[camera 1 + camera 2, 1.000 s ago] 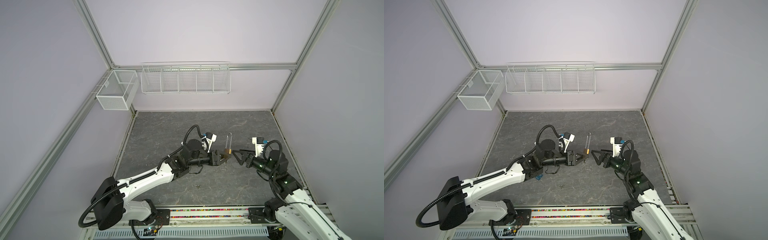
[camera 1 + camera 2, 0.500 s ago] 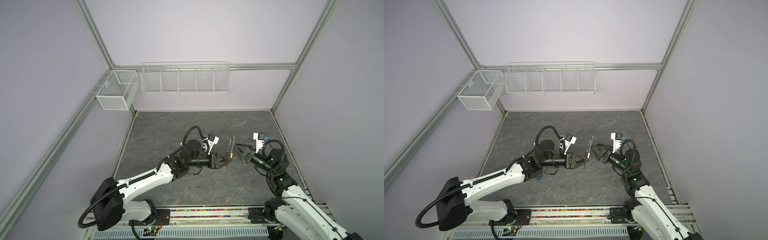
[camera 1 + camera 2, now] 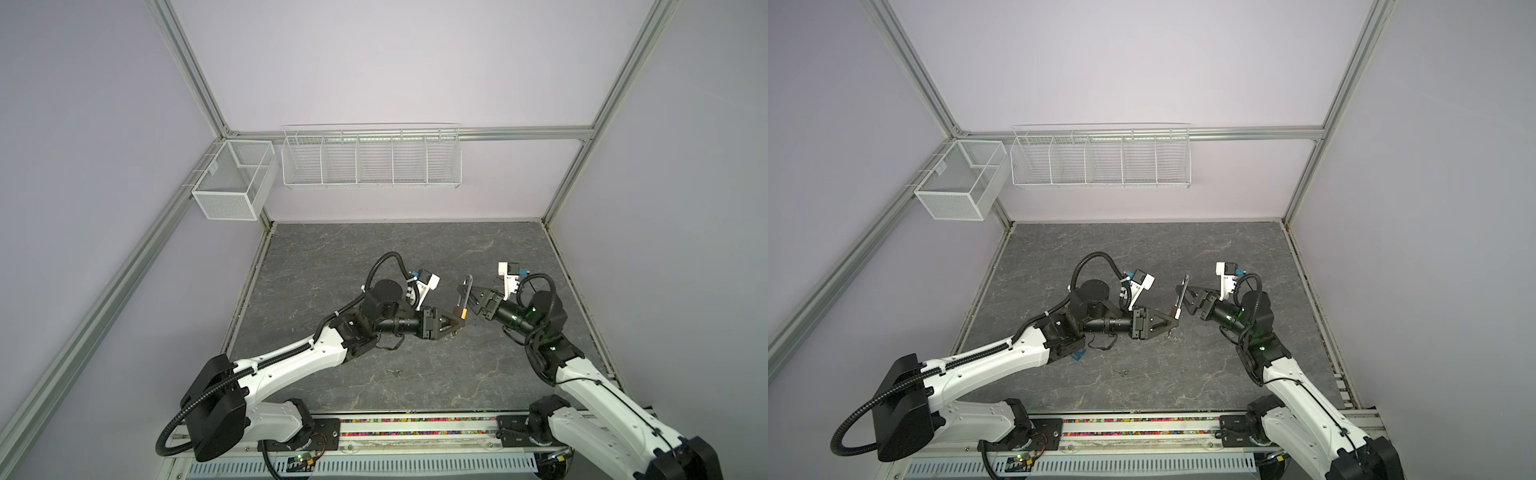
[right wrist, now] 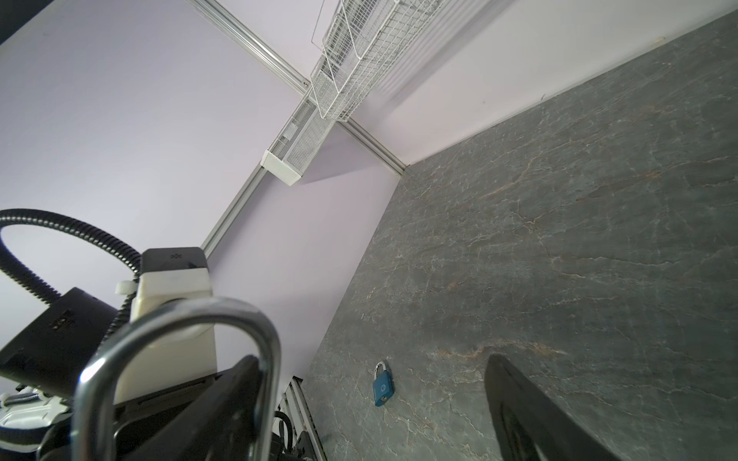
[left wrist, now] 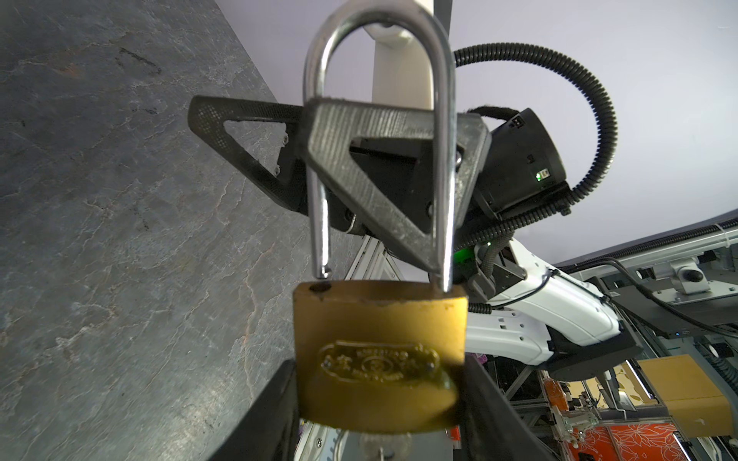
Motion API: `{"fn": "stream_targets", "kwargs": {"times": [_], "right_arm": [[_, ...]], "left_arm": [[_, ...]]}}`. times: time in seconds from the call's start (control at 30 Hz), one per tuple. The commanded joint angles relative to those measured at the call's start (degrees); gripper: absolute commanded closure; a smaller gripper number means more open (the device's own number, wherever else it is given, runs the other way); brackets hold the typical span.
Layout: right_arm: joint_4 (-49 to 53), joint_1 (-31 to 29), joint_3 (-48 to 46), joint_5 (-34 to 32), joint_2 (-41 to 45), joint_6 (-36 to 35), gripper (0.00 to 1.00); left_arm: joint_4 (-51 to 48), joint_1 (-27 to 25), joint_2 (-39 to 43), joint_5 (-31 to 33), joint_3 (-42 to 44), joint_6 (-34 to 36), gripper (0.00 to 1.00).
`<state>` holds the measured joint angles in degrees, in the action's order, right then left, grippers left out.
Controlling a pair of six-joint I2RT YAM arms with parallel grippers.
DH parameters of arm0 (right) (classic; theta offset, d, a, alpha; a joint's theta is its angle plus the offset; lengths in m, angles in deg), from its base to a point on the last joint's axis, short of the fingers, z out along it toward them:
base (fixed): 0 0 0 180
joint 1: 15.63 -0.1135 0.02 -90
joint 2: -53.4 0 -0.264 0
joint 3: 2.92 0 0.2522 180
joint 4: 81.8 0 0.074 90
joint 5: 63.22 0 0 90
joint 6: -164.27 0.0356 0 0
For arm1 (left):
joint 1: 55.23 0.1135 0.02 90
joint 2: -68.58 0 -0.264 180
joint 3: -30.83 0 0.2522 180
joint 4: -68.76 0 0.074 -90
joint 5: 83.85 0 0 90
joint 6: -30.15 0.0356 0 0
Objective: Unlock with the key
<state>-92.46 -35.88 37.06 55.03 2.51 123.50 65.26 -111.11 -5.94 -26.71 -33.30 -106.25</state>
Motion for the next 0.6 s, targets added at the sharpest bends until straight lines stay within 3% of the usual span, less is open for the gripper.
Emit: {"fn": "stream_targets", "kwargs": {"times": [0.0,0.33,0.57], "right_arm": [[3.21,0.12,2.02,-1.27,-0.94,-1.08,0.1],[18.58,0.08,5.92,-5.92,1.32,-7.01,0.08],[21.79,0.03,7.19,-7.1,0.98,-8.92,0.07]], "left_arm": [[1.44,-0.26,1.7,0.49,-4.05,3.28,1.0],[-10.69,-0.29,2.63,12.86,-6.27,8.22,1.0],[-12.45,-0.38,1.8,13.43,-8.06,8.95,1.0]]}}
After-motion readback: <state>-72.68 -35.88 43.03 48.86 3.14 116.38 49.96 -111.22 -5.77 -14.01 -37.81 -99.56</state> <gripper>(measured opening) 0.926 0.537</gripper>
